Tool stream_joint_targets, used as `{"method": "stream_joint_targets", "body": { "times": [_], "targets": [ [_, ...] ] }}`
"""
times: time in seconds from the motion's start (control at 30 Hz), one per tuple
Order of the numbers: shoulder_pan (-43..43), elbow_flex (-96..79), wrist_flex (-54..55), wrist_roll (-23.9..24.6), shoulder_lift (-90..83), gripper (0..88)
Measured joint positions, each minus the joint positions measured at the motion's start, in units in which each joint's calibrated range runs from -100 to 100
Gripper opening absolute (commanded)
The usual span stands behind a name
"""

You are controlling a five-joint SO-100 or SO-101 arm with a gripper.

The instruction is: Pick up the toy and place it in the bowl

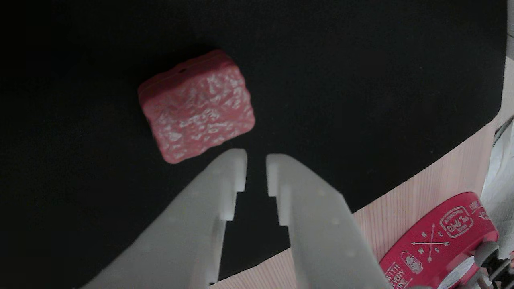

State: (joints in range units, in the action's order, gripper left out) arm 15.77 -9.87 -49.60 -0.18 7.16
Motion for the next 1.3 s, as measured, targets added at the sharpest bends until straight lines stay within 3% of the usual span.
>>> {"method": "stream_joint_targets", "body": {
  "times": [0.43, 0.8, 1.13, 1.2, 1.3],
  "targets": [
    [-0.08, 0.00, -1.77, -0.15, 0.00, 2.4],
    [-0.08, 0.00, -1.94, -10.24, 0.00, 2.4],
    [-0.08, 0.00, -2.45, -10.60, 0.00, 2.8],
    [-0.08, 0.00, -2.45, -10.60, 0.00, 5.5],
    [-0.08, 0.00, -3.12, -10.60, 0.00, 22.0]
  ]
}}
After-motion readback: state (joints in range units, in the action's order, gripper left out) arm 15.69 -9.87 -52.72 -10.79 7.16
